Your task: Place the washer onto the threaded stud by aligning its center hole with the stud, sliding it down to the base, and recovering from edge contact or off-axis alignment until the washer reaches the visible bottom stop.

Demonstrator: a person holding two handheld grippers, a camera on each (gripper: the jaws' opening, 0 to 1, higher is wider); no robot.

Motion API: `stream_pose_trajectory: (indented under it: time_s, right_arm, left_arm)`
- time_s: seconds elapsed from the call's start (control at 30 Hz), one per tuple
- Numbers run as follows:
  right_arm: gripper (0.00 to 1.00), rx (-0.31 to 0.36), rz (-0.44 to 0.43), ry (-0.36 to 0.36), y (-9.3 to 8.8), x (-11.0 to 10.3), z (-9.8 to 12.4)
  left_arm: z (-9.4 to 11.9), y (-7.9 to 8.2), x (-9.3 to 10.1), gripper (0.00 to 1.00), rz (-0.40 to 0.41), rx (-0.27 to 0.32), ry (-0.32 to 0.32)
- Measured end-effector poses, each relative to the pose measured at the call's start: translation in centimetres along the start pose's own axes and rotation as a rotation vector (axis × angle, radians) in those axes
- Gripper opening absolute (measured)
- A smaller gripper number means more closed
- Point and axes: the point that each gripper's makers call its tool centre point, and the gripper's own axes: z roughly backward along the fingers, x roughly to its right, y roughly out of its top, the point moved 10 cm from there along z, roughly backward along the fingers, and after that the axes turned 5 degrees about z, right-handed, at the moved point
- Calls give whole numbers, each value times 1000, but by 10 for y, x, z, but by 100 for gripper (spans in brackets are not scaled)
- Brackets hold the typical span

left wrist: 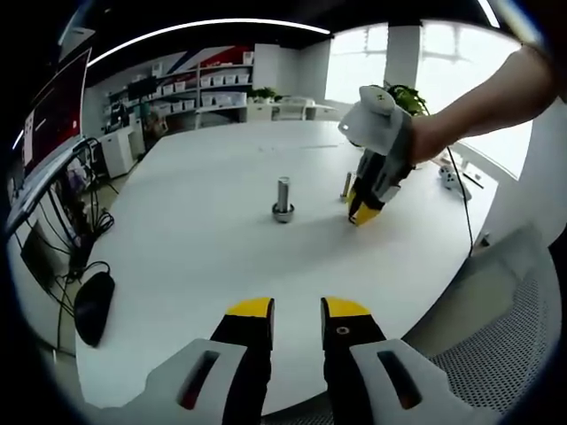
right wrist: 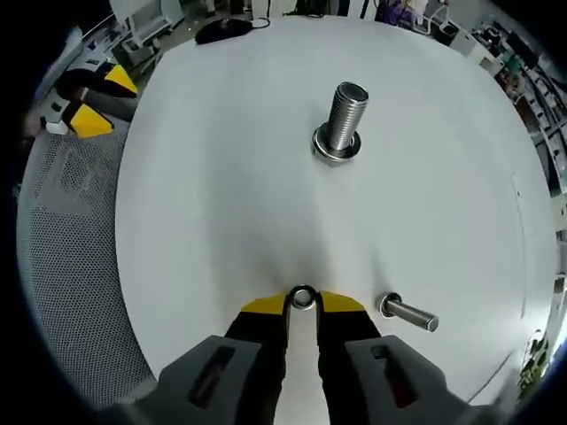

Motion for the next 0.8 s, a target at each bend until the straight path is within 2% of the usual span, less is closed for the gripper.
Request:
stream_pose_trajectory:
  time_s: [0.5,0.8]
  right_arm:
    - [14,63,-119,-14,-21,20,30]
    - [14,108,-150,-49,-22,36,51]
  left_arm:
    - [0,0,0,19,-3,-2,4]
    - [0,-1,-1,18,-5,-5,5]
